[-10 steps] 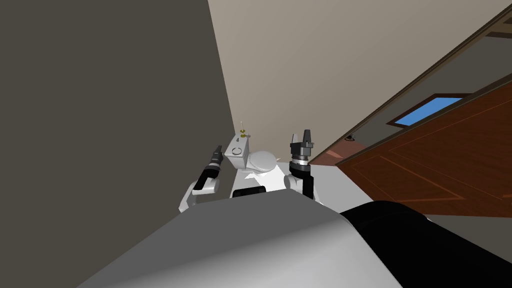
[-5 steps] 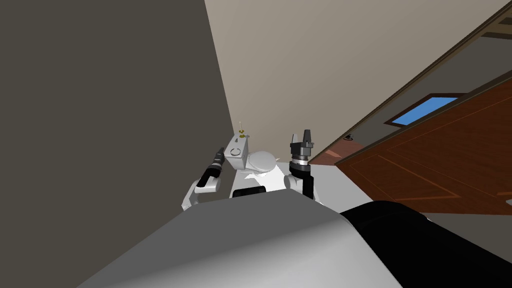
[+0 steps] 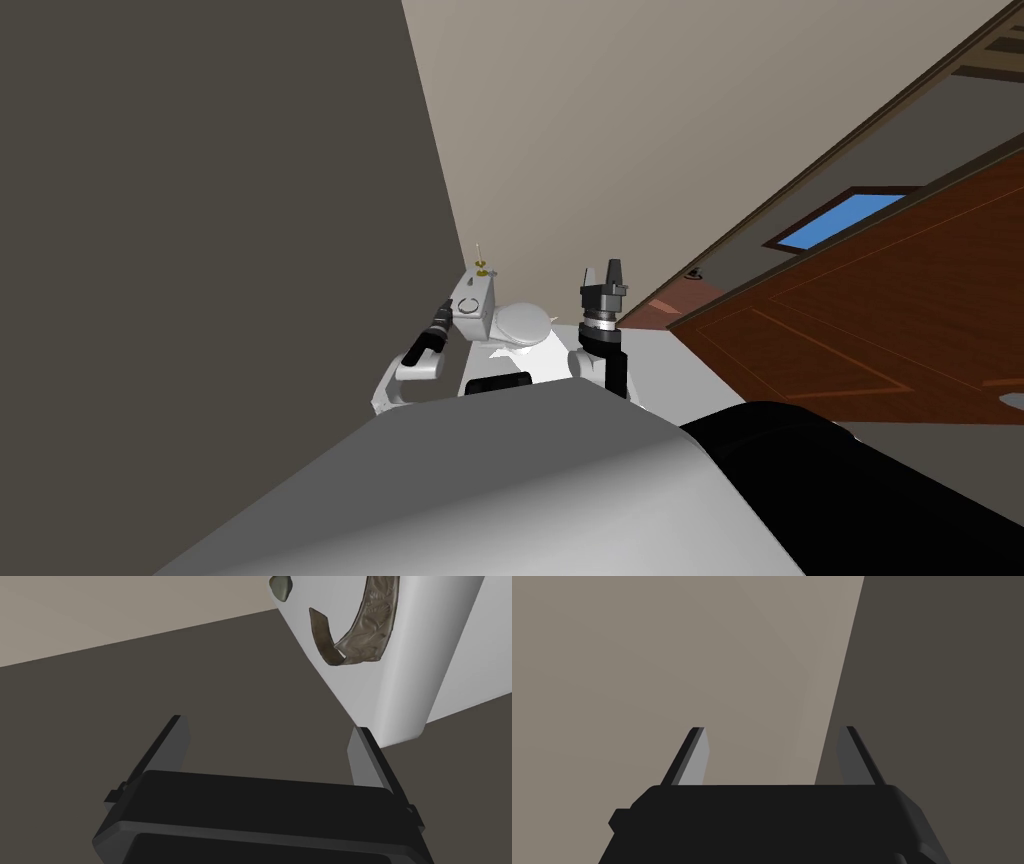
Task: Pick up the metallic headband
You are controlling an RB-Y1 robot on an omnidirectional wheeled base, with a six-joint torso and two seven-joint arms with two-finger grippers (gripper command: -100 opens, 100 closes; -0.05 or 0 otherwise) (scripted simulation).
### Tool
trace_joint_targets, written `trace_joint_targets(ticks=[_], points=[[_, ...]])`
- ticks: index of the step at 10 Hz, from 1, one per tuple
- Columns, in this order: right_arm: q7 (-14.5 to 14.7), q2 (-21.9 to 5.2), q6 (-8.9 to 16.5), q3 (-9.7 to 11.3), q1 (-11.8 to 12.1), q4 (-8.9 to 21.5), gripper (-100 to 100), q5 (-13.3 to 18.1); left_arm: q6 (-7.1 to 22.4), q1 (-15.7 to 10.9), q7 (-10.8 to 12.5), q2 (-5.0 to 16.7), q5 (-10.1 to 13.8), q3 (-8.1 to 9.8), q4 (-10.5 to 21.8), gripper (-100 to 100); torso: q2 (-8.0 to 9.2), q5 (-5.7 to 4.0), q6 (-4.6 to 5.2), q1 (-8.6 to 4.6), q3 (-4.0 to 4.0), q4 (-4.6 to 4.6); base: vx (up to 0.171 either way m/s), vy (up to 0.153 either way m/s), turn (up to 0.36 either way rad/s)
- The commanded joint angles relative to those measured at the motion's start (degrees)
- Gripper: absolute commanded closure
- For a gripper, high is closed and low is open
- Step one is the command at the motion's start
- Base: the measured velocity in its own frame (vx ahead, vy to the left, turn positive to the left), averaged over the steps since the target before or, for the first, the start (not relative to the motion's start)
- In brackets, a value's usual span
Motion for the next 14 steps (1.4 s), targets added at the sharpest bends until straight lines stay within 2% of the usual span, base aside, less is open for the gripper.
trace_joint_targets(ticks=[1,2,4,5,9,11,12,13,14], points=[[0.00,0.00,0.00,0.00,0.00,0.00,0,0.00,2.86,-0.21,0.17,-0.36,-0.46,-0.51,0.35,-100,0.00,0.00,0.00,0.00,0.00,0.00,0.023,-0.014,-0.036],[0.00,0.00,0.00,0.00,0.00,0.00,0,0.00,3.40,-0.21,0.17,-0.36,-0.46,-0.51,0.35,-100,0.00,0.00,-0.01,-0.01,0.00,0.00,0.016,-0.012,-0.007],[0.00,0.00,0.00,0.00,0.00,0.00,0,0.00,6.85,-1.25,0.46,-1.04,-0.92,-0.95,1.70,-100,0.02,0.00,0.00,0.00,0.01,0.00,0.019,-0.014,-0.027],[0.00,0.00,0.00,0.00,0.00,0.00,0,0.00,7.12,-1.25,0.46,-1.04,-0.92,-0.95,1.70,-100,0.01,0.00,0.00,-0.02,0.00,0.00,0.017,-0.012,-0.009],[0.00,0.00,0.00,0.00,0.00,0.00,0,0.00,12.77,-2.82,0.89,-4.10,-1.62,-1.60,3.76,-100,0.01,0.00,0.00,-0.02,0.00,0.00,0.020,-0.013,-0.020],[0.00,0.00,0.00,0.00,0.00,0.00,0,0.00,14.21,-3.22,1.01,-6.21,-1.79,-1.77,4.28,-100,0.02,0.00,-0.01,0.00,0.01,0.00,0.015,-0.010,-0.012],[0.00,0.00,0.00,0.00,0.00,0.00,0,0.00,13.73,-3.08,0.97,-5.46,-1.65,-1.70,4.08,-100,0.04,0.00,-0.01,-0.01,0.02,0.01,0.004,-0.006,-0.002],[0.00,0.00,0.00,0.00,0.00,0.00,0,0.00,13.89,-3.13,0.98,-5.56,-1.65,-1.70,4.14,0,0.07,0.00,-0.02,0.02,0.04,0.01,0.000,0.000,0.000],[0.00,0.00,0.00,0.00,0.00,0.00,0,0.00,12.70,-3.71,1.04,-5.63,-1.66,-1.43,5.87,-100,0.09,0.00,-0.02,0.04,0.05,0.02,0.047,0.010,-0.009]])
